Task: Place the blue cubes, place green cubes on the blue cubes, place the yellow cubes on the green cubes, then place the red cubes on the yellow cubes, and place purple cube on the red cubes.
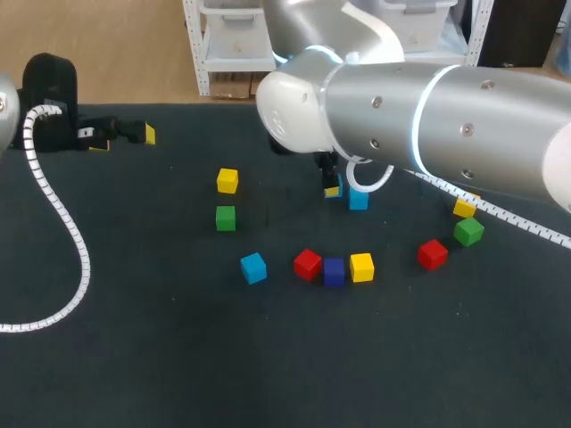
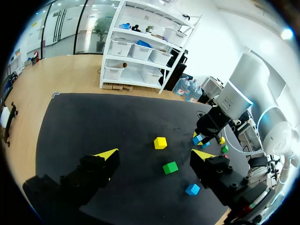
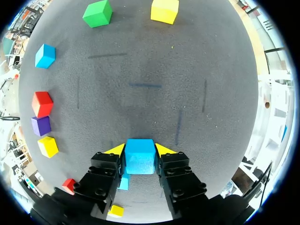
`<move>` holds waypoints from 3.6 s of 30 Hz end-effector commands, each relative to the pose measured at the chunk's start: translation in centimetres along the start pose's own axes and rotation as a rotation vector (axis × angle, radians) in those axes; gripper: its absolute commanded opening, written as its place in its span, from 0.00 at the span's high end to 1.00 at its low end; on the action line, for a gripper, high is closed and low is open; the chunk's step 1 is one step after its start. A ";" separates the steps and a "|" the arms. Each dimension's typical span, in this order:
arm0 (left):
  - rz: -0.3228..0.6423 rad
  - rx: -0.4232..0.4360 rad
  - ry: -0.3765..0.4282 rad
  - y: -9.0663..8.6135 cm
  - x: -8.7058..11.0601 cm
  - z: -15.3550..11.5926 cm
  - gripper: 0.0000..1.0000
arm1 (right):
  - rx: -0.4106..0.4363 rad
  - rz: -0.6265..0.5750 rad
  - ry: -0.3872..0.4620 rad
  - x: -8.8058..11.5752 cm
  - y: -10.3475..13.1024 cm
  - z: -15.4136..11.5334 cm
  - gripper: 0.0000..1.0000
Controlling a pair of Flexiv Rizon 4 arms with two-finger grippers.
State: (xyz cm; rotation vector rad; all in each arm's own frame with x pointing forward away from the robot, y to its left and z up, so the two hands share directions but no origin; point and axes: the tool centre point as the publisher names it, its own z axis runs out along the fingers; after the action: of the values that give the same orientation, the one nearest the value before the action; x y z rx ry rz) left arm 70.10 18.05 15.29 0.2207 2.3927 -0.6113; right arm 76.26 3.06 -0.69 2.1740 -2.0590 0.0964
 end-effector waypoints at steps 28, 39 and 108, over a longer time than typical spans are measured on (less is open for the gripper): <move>0.003 0.016 -0.008 0.3 0.2 -0.1 0.00 | -0.008 0.067 -0.036 0.5 3.3 0.8 1.00; 0.003 0.016 -0.008 0.3 0.2 -0.1 0.00 | 0.001 0.064 -0.047 0.4 2.9 1.0 0.92; 0.003 0.016 -0.008 0.3 0.2 -0.1 0.00 | 0.426 0.470 -0.521 18.7 10.9 -8.7 0.00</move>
State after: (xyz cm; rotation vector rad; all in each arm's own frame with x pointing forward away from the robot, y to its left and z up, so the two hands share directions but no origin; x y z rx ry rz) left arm 70.10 18.05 15.29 0.2207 2.3927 -0.6113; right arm 68.21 -13.45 11.53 1.9206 -2.8463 -0.1293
